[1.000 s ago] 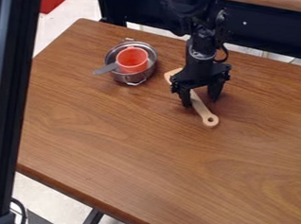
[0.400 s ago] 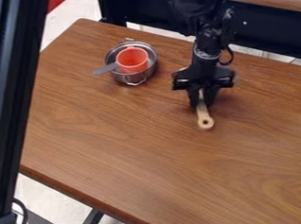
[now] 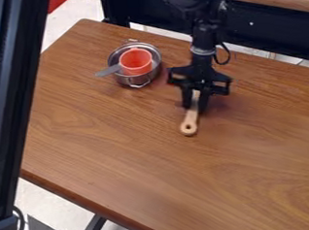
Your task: Move the wooden spatula in the middle of the table
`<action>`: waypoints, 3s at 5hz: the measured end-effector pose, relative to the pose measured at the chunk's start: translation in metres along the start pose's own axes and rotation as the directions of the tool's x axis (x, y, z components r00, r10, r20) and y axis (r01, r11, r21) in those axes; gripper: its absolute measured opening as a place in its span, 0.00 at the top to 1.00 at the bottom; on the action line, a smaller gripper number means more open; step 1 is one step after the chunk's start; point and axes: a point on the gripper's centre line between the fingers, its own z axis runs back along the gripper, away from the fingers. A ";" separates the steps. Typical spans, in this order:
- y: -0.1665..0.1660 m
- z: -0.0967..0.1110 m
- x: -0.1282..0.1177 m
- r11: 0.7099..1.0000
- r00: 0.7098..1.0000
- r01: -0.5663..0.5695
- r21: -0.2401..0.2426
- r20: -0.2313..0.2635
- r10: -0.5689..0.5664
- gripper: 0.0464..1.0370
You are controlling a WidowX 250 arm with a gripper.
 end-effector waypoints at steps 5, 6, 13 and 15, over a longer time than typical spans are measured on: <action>0.017 0.023 -0.045 0.562 0.551 0.825 0.066 0.127 -0.825 0.79; 0.031 0.024 -0.055 0.399 0.393 0.914 0.067 0.090 -0.915 0.79; 0.045 -0.013 -0.093 -0.232 -0.214 0.961 0.150 -0.130 -0.968 0.76; 0.042 -0.012 -0.094 -0.187 -0.173 0.973 0.138 -0.112 -0.979 0.18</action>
